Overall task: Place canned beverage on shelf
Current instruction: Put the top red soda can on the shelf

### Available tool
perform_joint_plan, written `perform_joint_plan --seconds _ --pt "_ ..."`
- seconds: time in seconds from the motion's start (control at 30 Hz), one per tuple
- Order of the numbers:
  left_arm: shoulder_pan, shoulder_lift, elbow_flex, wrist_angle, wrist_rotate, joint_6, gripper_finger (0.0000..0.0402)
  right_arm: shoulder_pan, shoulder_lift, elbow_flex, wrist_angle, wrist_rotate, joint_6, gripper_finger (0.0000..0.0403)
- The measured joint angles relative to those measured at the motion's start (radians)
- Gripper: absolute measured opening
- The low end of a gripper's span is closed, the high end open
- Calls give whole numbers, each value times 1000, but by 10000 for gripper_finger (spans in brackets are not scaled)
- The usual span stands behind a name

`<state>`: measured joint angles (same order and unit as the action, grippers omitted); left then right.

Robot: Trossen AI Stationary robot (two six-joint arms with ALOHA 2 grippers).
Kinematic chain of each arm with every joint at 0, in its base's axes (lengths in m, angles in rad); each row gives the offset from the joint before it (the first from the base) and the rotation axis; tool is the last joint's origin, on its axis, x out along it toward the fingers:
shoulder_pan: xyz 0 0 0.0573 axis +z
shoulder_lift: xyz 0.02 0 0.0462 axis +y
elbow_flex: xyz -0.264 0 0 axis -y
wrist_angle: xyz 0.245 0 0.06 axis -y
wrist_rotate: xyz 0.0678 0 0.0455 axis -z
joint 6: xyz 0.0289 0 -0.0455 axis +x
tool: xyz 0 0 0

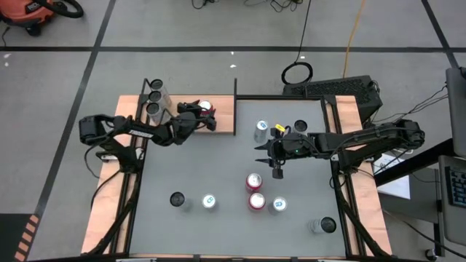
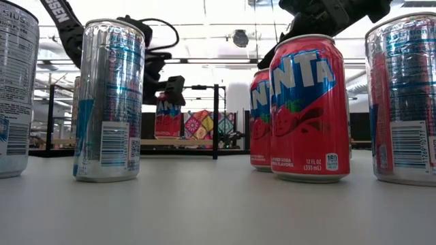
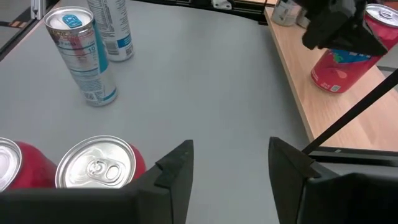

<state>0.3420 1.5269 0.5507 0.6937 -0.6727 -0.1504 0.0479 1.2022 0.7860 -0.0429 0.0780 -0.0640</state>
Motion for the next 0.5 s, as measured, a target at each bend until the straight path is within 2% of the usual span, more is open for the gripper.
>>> perform_joint_plan --seconds 0.13,0.43,0.5 --pt "5 19 0 -1 2 -28 385 0 0 0 -4 0 -5 141" --pt "3 19 0 25 15 -18 288 0 1 0 -21 0 -5 141" --pt "5 19 4 24 17 -11 281 0 1 0 -25 0 -2 141"
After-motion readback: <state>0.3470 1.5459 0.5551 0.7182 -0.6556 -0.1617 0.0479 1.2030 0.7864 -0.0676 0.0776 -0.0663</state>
